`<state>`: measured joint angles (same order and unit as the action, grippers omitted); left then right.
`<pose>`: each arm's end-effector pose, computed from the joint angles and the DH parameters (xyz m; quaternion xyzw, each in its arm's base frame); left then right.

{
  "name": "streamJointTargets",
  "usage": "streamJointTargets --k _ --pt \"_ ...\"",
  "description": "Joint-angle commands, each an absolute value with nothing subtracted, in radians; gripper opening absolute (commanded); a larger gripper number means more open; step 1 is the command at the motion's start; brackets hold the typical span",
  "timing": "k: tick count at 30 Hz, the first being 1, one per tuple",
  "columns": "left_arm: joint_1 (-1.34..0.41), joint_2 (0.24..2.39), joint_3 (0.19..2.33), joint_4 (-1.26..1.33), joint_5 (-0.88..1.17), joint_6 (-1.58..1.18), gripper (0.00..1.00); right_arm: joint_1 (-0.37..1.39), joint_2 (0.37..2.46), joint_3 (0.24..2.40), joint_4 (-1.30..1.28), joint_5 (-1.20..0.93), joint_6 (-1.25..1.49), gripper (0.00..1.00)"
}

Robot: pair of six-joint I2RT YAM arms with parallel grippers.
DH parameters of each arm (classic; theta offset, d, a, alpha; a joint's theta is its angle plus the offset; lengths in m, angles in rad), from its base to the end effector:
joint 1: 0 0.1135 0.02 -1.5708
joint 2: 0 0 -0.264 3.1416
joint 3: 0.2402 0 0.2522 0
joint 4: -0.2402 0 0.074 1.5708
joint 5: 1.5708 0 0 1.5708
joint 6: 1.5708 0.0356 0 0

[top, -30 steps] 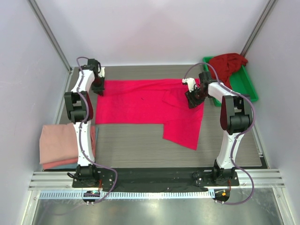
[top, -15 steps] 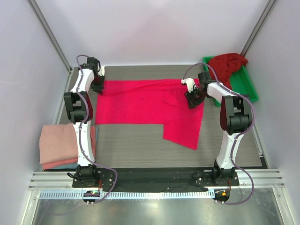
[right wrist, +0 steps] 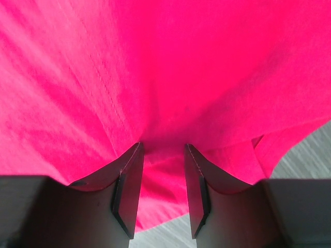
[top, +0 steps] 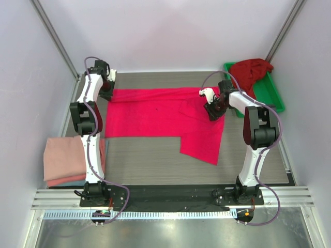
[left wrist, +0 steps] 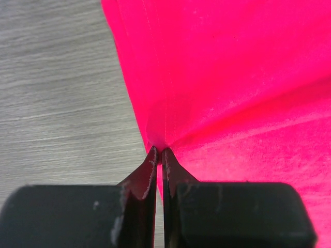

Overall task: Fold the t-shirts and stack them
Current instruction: Fold the tshirt

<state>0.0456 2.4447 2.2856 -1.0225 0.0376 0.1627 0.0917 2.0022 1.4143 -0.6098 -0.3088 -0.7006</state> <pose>0.5149 0.0222 0.2020 0.0610 0.9791 0.0017 0.1942 0.4041 0.0480 0.1669 -0.4010 0.8848 0.0892 0.2201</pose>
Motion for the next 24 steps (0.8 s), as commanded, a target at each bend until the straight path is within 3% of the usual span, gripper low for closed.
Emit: streamJointTargets --k 1,12,24 --pt "0.046 2.39 2.278 -1.054 0.038 0.183 0.04 0.091 1.937 1.396 -0.681 -0.264 -0.749 0.43" --pt "0.022 2.388 2.238 -1.063 0.051 0.178 0.1 0.089 1.825 1.377 -0.715 -0.339 -0.782 0.45" --pt "0.011 2.384 2.23 -1.065 0.037 0.181 0.1 0.092 1.913 1.391 -0.718 -0.377 -0.787 0.5"
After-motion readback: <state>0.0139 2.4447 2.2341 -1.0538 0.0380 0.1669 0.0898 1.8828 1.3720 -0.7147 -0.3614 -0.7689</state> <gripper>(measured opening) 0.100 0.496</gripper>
